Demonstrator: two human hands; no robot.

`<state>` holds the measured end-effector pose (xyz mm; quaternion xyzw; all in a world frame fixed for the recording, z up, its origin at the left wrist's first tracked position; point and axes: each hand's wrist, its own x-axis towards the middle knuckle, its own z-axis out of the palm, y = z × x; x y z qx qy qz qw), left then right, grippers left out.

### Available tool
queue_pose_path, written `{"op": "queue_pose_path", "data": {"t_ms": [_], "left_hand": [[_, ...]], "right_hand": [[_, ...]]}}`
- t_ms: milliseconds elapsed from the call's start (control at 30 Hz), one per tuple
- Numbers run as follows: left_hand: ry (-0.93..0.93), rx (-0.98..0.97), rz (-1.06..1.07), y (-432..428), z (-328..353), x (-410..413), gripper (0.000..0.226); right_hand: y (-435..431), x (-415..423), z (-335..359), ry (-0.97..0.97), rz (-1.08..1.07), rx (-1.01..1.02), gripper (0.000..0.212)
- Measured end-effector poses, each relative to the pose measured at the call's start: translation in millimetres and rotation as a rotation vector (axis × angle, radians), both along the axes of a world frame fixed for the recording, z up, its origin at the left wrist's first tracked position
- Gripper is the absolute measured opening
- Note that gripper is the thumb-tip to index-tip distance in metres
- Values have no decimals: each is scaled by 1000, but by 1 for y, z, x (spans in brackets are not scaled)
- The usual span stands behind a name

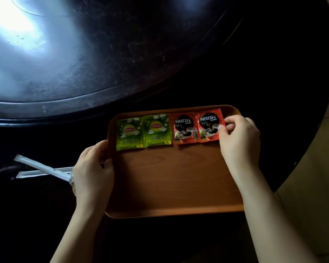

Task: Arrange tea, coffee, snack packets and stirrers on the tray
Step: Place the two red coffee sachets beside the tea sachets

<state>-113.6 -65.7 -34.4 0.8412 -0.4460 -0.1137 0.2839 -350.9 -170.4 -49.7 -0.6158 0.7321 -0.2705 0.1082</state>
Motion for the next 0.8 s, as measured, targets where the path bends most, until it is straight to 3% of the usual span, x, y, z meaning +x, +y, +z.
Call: {"op": "queue_pose_path", "data": {"t_ms": [267,367,500,667,800], "left_hand": [[48,-77,-26,15,10,17,33],[-7,-98,11,31,16,39,30],[-77,-17,80,57,16,68,36],[-137,123,-80,65,2,96,45],[-143,136,-189,63,-1,110,33]], "right_hand": [[21,27,16,41,73,-100,22],[44,69,27,-60,292,-108,16],[74,135,32,-112,662,42,16],[89,183,37,112,976,279,34],[92,196,41,254,963,347,45]]}}
